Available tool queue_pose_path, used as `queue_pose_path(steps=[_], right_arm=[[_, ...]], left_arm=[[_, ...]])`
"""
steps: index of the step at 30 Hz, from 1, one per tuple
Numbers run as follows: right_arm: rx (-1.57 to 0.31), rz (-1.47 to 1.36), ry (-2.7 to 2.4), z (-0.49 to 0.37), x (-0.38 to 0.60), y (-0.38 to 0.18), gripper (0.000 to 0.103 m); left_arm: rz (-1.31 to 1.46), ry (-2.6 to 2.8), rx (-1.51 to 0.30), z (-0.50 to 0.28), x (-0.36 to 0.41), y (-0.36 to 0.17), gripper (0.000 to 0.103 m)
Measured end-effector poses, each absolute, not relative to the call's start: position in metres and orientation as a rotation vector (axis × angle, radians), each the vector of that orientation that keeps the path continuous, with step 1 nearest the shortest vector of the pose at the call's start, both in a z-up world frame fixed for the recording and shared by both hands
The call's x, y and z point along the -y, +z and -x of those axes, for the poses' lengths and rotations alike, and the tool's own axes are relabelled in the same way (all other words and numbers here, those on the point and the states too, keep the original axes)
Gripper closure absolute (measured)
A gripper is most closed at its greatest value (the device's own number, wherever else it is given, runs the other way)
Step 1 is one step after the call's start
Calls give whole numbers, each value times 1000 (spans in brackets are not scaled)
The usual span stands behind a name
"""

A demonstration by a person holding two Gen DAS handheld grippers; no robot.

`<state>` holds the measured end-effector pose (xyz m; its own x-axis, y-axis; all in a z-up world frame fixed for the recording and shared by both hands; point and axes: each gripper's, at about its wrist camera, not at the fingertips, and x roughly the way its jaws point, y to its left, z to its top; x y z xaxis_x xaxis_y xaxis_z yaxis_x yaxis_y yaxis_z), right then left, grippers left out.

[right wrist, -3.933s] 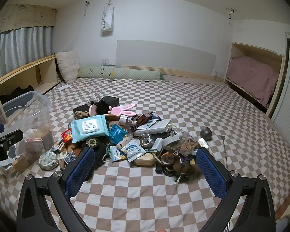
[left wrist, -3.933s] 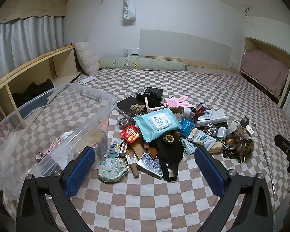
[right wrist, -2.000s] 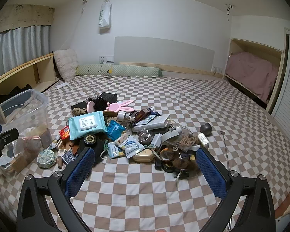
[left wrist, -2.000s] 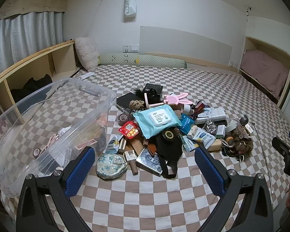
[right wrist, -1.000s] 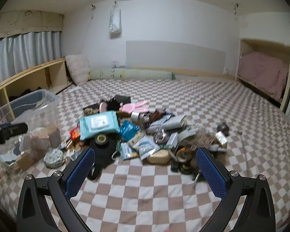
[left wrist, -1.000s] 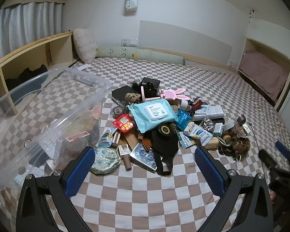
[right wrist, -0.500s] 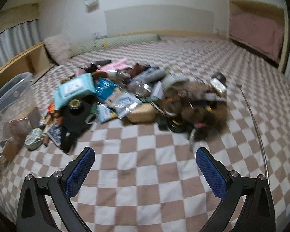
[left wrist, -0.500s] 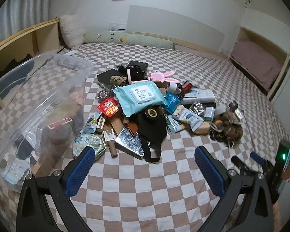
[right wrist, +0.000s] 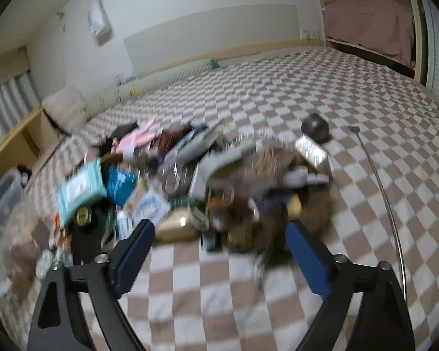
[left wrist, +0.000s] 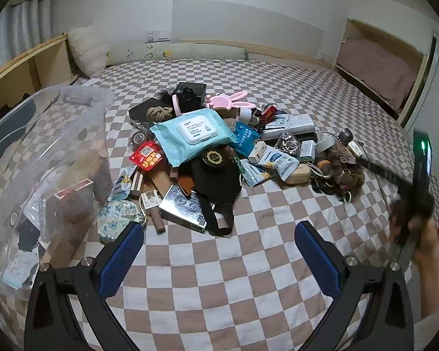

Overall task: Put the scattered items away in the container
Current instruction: 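Reach the right gripper to the white boxed item and close on it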

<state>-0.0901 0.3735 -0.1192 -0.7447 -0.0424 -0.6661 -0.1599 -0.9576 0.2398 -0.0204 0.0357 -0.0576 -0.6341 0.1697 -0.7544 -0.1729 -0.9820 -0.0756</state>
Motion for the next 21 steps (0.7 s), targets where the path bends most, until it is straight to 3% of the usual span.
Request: queue_pose_path(steps=[9,16,21], right_arm=[[-417,1051,2731,151,-436,-115,20],[-12,1193,2622,187,-454,-144,26],[265,1285,2554,201,-453,-170,53]], left_arm=[[1262,2679,-46,27,-33,-67,0],[1295,2659,-46,36,-35,-74,0],[1327,2649,-38,42,-34,-81,0]])
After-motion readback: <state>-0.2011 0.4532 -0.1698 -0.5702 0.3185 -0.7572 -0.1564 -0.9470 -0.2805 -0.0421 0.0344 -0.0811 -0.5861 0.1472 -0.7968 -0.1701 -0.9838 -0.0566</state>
